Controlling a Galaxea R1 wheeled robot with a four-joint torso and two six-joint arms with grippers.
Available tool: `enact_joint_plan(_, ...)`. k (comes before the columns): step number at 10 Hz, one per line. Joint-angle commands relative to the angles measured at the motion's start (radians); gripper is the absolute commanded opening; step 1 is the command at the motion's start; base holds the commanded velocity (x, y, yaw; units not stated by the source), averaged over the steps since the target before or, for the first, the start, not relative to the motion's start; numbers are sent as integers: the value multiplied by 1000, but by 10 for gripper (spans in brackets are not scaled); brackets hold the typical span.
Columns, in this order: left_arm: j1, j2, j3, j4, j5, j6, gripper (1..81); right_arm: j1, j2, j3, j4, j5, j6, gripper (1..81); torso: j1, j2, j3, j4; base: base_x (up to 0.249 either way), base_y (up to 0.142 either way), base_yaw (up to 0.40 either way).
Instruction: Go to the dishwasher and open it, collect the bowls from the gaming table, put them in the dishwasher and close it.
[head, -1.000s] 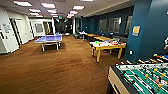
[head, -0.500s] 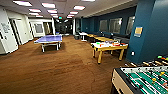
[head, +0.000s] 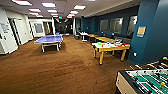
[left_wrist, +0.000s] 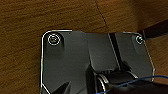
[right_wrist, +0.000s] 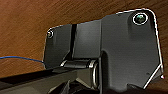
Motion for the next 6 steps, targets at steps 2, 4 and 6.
enact_joint_plan(2, -60, -9, 4, -6, 40, 1, 811, 59, -10, 13, -11, -44, -2, 811, 1, 0, 0, 0, 176, 73, 0)
enact_joint_plan(4, -62, -9, 4, -5, 40, 1, 811, 60, -10, 13, -11, -44, -2, 811, 1, 0, 0, 0, 188, 73, 0)
enact_joint_plan(6, -60, -9, 4, -5, 40, 1, 811, 60, -10, 13, -11, -44, -2, 811, 1, 0, 0, 0, 191, 73, 0)
